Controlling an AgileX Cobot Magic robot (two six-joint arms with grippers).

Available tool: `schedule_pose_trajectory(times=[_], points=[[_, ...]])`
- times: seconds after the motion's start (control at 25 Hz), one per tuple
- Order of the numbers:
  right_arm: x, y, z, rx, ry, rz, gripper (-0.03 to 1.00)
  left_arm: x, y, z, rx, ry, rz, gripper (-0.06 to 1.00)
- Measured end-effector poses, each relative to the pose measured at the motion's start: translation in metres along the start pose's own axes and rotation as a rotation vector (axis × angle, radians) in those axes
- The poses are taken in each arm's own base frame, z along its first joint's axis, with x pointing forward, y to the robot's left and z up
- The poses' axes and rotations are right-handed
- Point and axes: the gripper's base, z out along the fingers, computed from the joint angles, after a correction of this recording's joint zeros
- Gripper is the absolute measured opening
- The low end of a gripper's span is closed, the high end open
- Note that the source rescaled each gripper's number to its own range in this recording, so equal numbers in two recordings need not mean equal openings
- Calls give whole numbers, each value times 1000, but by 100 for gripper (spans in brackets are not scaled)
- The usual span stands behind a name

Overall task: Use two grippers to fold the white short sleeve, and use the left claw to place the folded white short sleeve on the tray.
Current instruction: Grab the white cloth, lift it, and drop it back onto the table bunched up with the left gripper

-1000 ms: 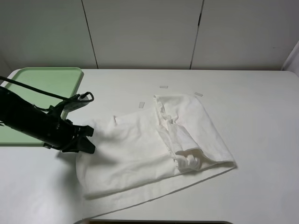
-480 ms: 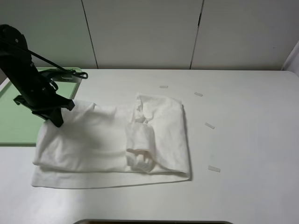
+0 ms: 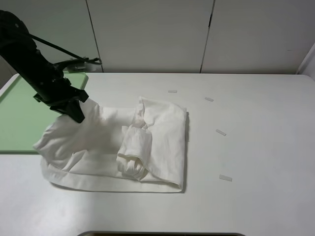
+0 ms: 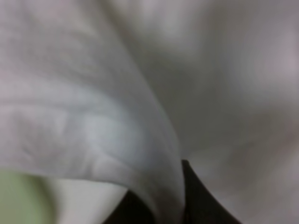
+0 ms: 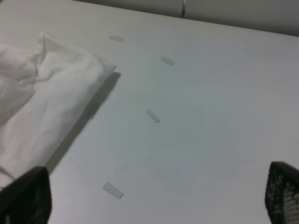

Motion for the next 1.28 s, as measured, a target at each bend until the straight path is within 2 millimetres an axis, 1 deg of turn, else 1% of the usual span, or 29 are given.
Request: schedule_pose_trajectory(times=[0.16,0.2,0.28,0.32,0.52,0.64,0.8,0.88,0.92,1.04,1.08,1.2,1.28], points=[[0,0,0,0,0,0,100,-9,-27,3,153,-80,96,5],[0,0,0,0,0,0,100,-9,-27,3,153,-80,96,5],[0,0,0,0,0,0,100,-17,-47,2,249,-146,130,5],[0,0,0,-1,0,0,100,-17,-47,2,249,-146,130,5],[0,0,0,-3,-1,2,100,-25,-73,1,368,-227,174,5],[0,0,0,-3,-1,2,100,-28,-93,1,447,-288,228,5],[0,0,0,-3,-1,2,100,-31,-110,4,509,-332,269,5],[0,0,0,-4,-1,3,100,-33,-117,14,544,-336,269,5],[0,0,0,-4,-1,3,100,-33,-117,14,544,-336,269,5],[0,0,0,-4,-1,3,100,-35,-121,31,576,-327,259,5],[0,0,0,-4,-1,3,100,-36,-125,41,598,-325,246,5],[0,0,0,-4,-1,3,100,-39,-131,57,609,-348,220,5],[0,0,0,-4,-1,3,100,-40,-132,59,606,-357,218,5]])
